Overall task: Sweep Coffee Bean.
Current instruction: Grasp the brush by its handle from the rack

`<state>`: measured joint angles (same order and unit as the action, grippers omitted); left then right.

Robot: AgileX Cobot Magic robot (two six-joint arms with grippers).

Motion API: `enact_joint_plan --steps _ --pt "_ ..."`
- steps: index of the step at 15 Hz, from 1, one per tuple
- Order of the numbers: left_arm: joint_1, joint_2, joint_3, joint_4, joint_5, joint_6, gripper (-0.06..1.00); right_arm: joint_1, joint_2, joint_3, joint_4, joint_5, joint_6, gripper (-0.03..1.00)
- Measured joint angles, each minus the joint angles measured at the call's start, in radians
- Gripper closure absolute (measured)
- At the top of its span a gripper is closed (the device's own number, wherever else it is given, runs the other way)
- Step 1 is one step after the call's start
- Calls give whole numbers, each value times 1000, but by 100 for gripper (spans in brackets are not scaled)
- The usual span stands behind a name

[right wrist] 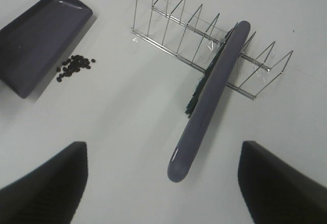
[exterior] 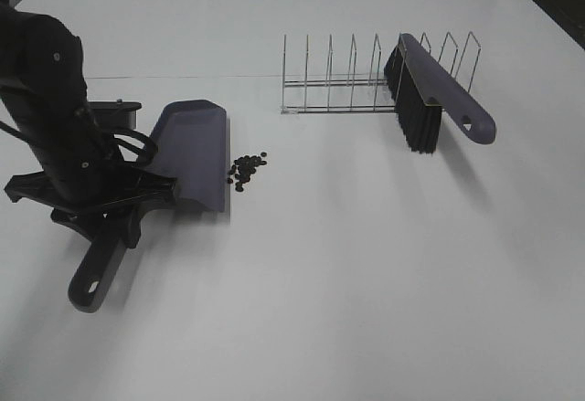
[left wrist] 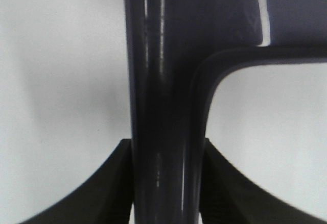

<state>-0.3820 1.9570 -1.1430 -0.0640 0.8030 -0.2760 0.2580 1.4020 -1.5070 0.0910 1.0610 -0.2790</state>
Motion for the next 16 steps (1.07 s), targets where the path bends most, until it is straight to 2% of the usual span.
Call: enact_joint_plan --steps 5,9,12,16 --pt "0 0 0 0 -2 0 60 13 365 -376 -91 135 250 27" --pt "0 0 0 0 -2 0 60 13 696 -667 -150 156 354 31" --pt "0 0 0 0 -2 0 60 13 820 -741 -182 155 369 35" --pt "0 0 0 0 -6 0 60 -20 930 -755 -212 157 369 35"
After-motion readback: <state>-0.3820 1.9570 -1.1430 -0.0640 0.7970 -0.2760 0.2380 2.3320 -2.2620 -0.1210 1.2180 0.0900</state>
